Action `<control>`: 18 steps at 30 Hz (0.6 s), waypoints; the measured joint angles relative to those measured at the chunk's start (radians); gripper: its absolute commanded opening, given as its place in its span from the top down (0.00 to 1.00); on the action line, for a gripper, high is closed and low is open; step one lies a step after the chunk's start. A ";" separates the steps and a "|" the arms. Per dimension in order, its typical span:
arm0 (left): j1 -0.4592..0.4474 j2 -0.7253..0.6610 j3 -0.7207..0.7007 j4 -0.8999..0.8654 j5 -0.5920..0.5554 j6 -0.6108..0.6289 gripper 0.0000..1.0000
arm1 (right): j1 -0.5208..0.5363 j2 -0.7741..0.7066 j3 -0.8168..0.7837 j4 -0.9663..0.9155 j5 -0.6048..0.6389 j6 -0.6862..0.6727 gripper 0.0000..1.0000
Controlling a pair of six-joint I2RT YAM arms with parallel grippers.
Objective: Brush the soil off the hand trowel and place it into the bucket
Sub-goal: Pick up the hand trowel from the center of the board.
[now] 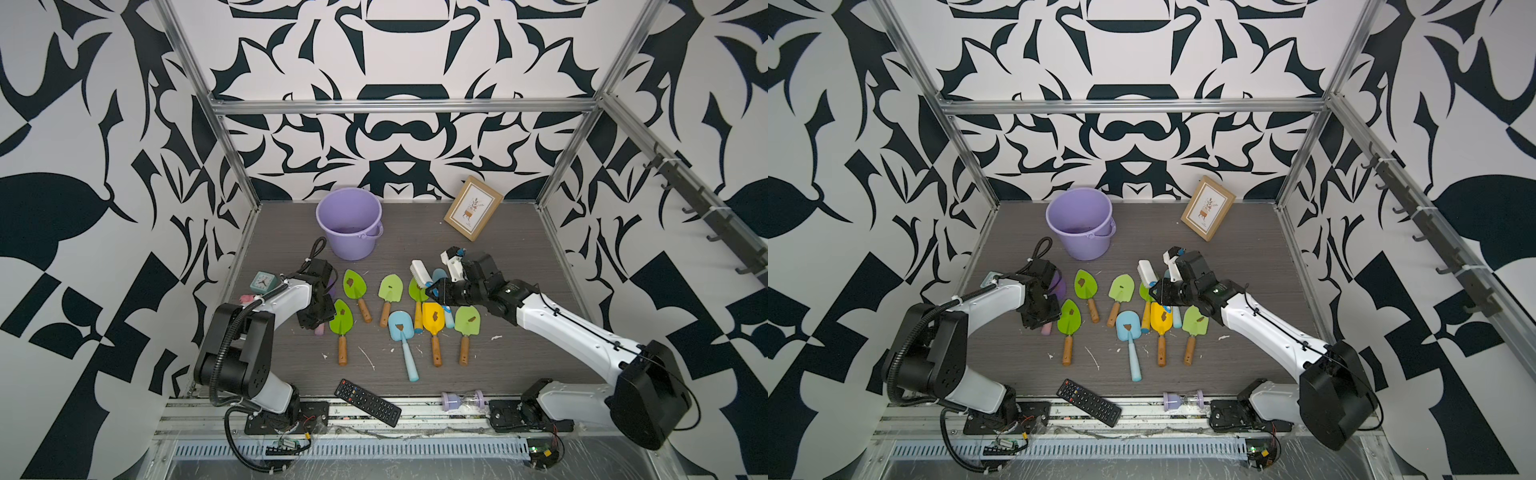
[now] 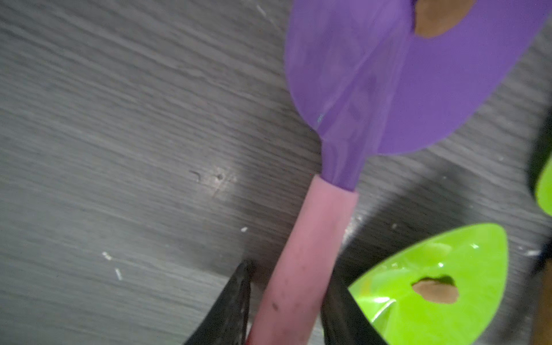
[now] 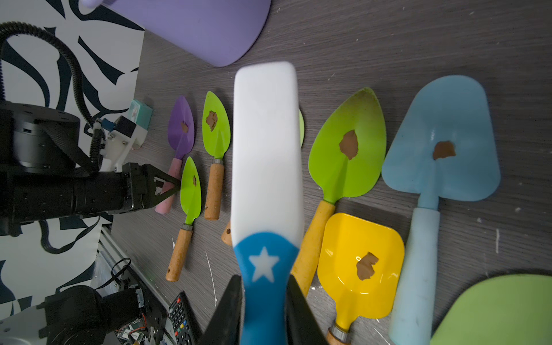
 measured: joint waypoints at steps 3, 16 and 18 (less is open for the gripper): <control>0.000 0.002 0.002 -0.001 0.000 0.007 0.64 | 0.002 0.000 0.000 0.005 0.000 0.000 1.00; 0.000 0.000 0.011 -0.016 -0.016 0.057 0.93 | 0.007 0.000 0.000 0.009 0.000 0.000 1.00; 0.000 -0.011 0.016 -0.026 -0.028 0.075 0.98 | 0.009 0.000 0.000 0.009 0.000 -0.001 1.00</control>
